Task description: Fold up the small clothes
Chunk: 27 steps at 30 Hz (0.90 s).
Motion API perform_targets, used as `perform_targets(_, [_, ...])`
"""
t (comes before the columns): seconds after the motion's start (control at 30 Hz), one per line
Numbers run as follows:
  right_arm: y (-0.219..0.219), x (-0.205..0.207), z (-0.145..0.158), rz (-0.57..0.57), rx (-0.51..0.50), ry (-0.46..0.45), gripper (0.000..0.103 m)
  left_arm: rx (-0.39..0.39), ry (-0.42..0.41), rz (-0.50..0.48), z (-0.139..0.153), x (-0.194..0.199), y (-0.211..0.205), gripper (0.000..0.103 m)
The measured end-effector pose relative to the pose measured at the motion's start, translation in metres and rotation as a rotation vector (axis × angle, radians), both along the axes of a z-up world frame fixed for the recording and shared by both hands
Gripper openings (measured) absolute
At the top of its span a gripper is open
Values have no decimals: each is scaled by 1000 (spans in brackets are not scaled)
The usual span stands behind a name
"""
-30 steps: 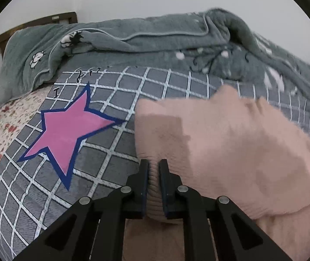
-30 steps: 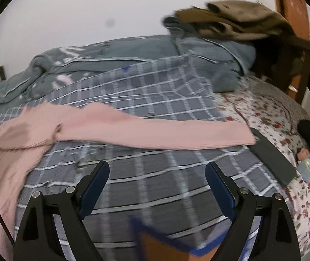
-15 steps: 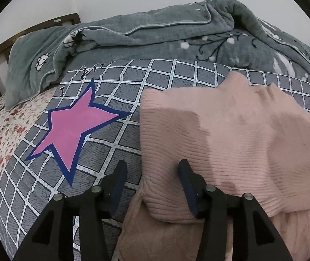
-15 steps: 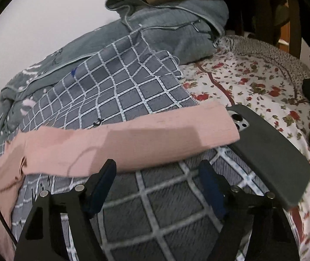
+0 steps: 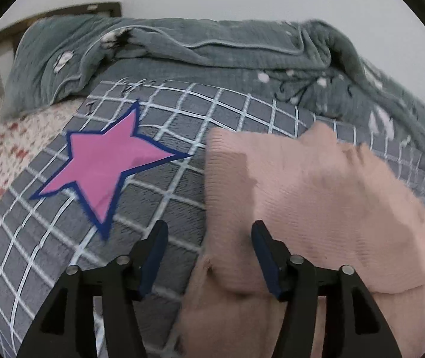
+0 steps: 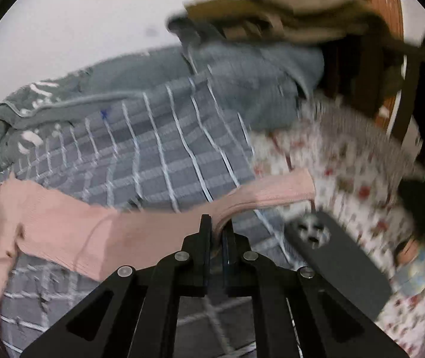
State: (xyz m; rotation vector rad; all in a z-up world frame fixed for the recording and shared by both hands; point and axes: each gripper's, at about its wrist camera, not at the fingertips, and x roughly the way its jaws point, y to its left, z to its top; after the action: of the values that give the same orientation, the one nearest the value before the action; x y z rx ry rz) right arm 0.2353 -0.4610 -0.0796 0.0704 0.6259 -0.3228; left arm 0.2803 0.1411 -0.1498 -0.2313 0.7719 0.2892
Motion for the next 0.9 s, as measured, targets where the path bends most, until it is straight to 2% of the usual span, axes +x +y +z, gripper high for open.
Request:
perform_targets(0.1, [43, 1, 40, 69, -42, -67, 6, -26, -15, -21, 8, -22, 16, 59])
perform_targets(0.17, [79, 1, 65, 121, -62, -127, 6, 7, -25, -25, 16, -42, 30, 62])
perform_targets(0.27, [136, 7, 87, 207, -41, -172, 6, 3, -24, -18, 24, -67, 56, 63])
perform_targets(0.4, [241, 17, 102, 374, 24, -196, 6, 4, -40, -16, 37, -95, 90, 63])
perform_targets(0.5, [320, 27, 94, 515, 92, -156, 6, 0, -48, -14, 41, -109, 108, 63])
perform_targets(0.63, [412, 36, 67, 652, 114, -108, 6, -21, -53, -42, 37, -123, 117, 64])
perform_targets(0.8, [493, 50, 15, 720, 134, 1, 6, -58, -44, -103, 24, -133, 112, 64])
perform_targets(0.83, [504, 54, 2, 737, 142, 40, 10, -44, -42, -106, 22, -135, 109, 64])
perform_targets(0.9, [515, 56, -15, 784, 168, 107, 25, -24, -35, -111, 18, -136, 107, 64])
